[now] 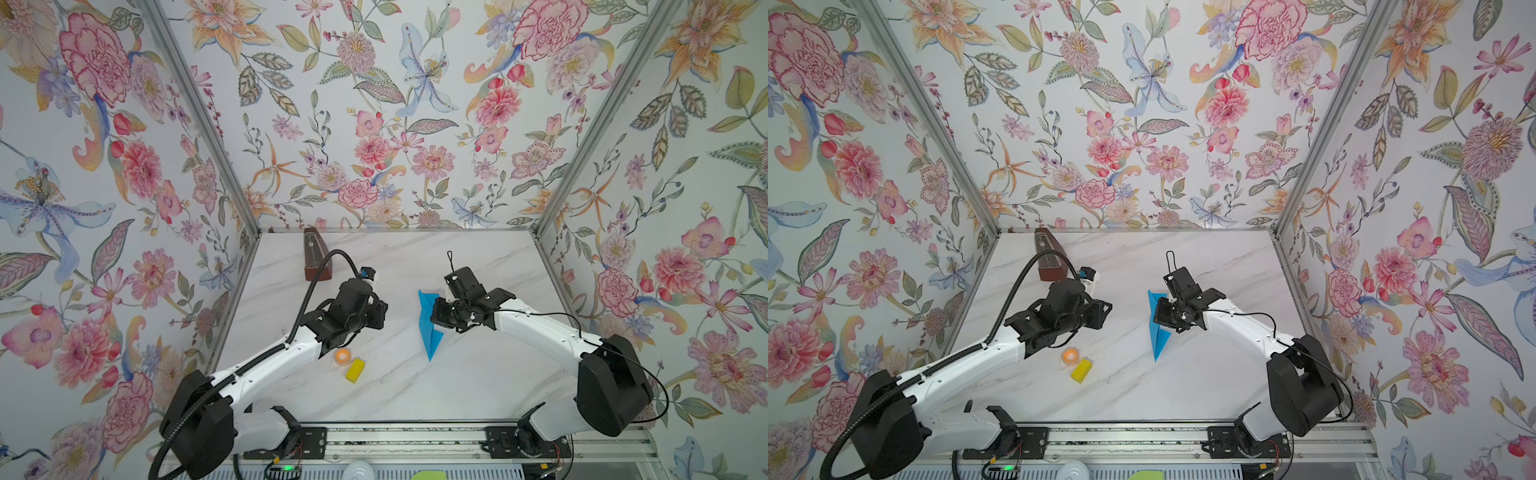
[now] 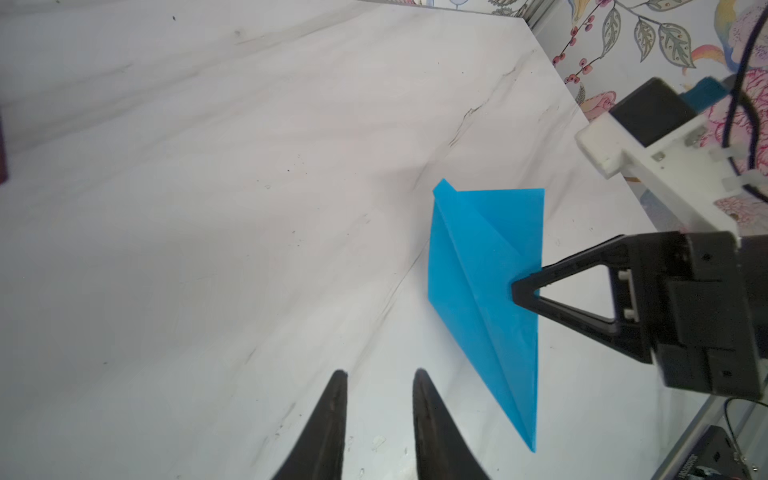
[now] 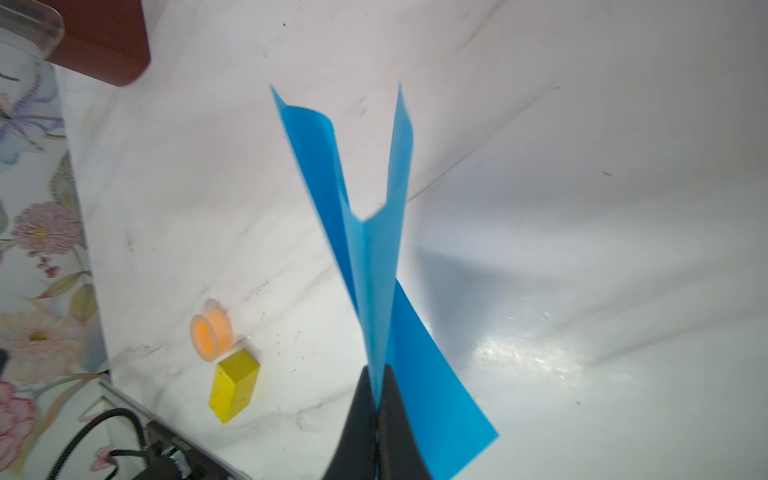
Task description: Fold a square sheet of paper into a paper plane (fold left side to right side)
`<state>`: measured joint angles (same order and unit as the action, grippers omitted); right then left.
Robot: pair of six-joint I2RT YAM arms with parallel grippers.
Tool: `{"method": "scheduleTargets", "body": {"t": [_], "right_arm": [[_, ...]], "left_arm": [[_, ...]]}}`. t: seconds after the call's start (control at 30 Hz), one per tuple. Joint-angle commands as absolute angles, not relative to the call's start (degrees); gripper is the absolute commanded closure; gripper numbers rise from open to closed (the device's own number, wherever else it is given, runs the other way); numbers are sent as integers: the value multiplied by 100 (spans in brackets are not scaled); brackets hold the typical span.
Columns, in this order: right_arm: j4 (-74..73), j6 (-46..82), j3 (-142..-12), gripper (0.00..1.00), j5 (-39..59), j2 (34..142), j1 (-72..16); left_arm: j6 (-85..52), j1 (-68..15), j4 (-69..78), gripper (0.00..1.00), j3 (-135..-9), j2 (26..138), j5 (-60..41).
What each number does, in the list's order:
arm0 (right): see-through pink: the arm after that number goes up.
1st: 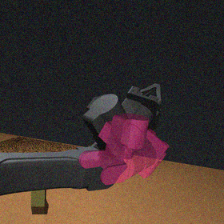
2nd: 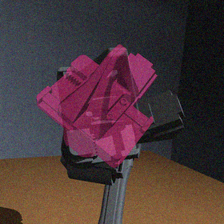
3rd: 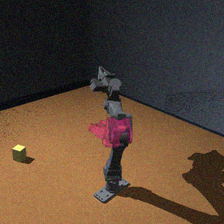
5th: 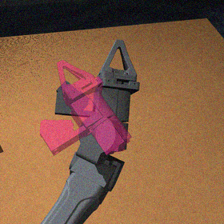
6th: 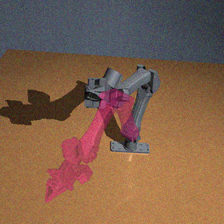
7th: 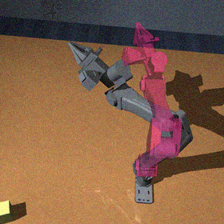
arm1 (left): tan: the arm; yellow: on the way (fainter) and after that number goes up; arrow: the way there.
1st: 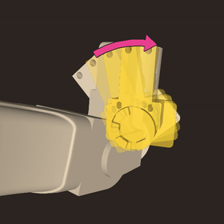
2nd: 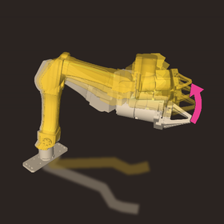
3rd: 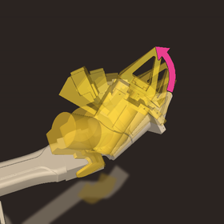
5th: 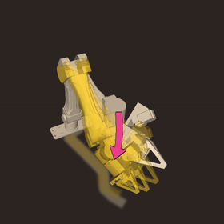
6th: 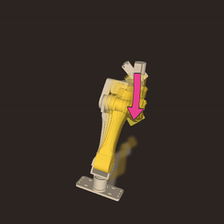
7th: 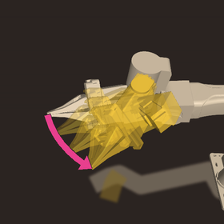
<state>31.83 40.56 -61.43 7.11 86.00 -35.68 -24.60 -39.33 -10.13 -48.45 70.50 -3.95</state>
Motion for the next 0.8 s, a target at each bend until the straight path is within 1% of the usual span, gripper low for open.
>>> {"method": "scheduleTargets", "body": {"t": [0.0, 0.03, 0.17, 0.27, 0.33, 0.37, 0.47, 0.57, 0.67, 0.77], "right_arm": [[4941, 3656, -6682, 100, -876, 8885, -3970], [5174, 3706, -6875, 100, -1236, 9045, -4154], [5928, 3964, -7626, 100, -2181, 9875, -4866], [6256, 4090, -8246, 100, -2341, 10536, -5387], [6202, 4042, -8573, 91, -1752, 10837, -5541], [6042, 3993, -8652, 85, -1396, 10917, -5587], [5506, 3946, -8625, 68, -624, 10833, -5585], [5176, 3922, -8462, 64, -174, 10564, -5466], [4826, 3907, -8083, 66, 259, 10196, -5258], [4404, 3935, -7572, 66, 703, 9766, -5019]], "left_arm": [[-2452, -3728, -752, 62, -4443, 6612, -112], [-2503, -3650, -677, 59, -4313, 6490, -175], [-2738, -3363, -506, 49, -3908, 6158, -331], [-2901, -3204, -538, 48, -3709, 6077, -361], [-2976, -3148, -532, 48, -3591, 6075, -407], [-3012, -3131, -515, 48, -3554, 6084, -451], [-3123, -3129, -434, 48, -3480, 6156, -634], [-3261, -3133, -294, 48, -3438, 6379, -983], [-3473, -3210, 80, 49, -3347, 6700, -1401], [-3640, -3489, 385, 50, -3347, 7062, -1499]]}}
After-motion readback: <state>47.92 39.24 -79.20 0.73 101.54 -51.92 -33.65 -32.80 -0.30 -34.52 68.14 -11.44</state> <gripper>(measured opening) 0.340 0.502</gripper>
